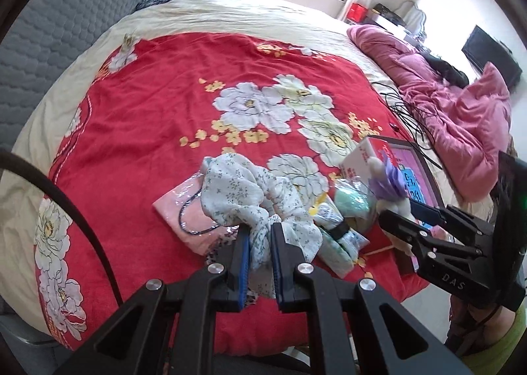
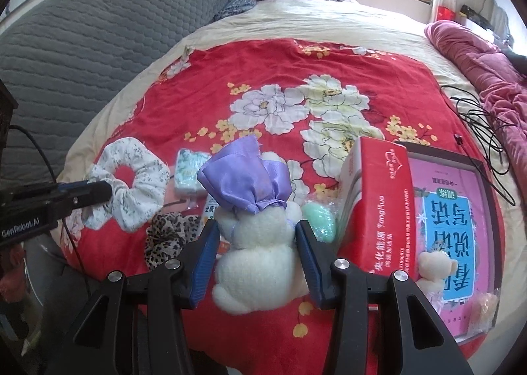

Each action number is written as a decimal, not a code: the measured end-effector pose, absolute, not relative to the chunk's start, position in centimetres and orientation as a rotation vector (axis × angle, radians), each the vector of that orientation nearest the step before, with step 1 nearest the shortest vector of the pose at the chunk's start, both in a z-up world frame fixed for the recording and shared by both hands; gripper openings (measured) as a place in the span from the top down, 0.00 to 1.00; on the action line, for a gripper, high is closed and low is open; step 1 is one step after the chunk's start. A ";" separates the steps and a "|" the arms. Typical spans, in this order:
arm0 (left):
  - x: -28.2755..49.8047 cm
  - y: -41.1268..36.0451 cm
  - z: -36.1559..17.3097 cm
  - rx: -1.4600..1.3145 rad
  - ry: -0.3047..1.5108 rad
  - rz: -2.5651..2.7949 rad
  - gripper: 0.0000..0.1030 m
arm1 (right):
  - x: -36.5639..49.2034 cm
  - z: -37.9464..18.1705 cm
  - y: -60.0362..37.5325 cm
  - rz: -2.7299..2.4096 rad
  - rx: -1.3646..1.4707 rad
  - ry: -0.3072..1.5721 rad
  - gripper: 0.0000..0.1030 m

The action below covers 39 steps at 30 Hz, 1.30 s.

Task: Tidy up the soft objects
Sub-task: 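Carry the scrunchie with left tool while right tool carries the bunny toward the pink book tray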

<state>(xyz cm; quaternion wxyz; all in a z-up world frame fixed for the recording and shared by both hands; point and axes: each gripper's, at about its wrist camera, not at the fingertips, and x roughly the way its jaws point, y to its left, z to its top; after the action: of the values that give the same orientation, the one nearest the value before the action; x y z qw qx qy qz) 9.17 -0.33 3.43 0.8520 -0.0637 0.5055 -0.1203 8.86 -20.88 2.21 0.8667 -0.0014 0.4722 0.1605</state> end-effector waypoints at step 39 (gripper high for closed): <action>6.1 -15.3 9.2 0.037 0.968 -0.445 0.88 | 4.4 6.6 -33.4 0.148 0.171 0.852 0.52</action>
<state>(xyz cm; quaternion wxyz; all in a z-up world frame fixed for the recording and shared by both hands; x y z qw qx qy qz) 6.12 -15.35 9.16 0.8612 0.0175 0.4614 -0.2122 4.39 -33.42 6.63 0.9045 0.0828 0.4123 0.0716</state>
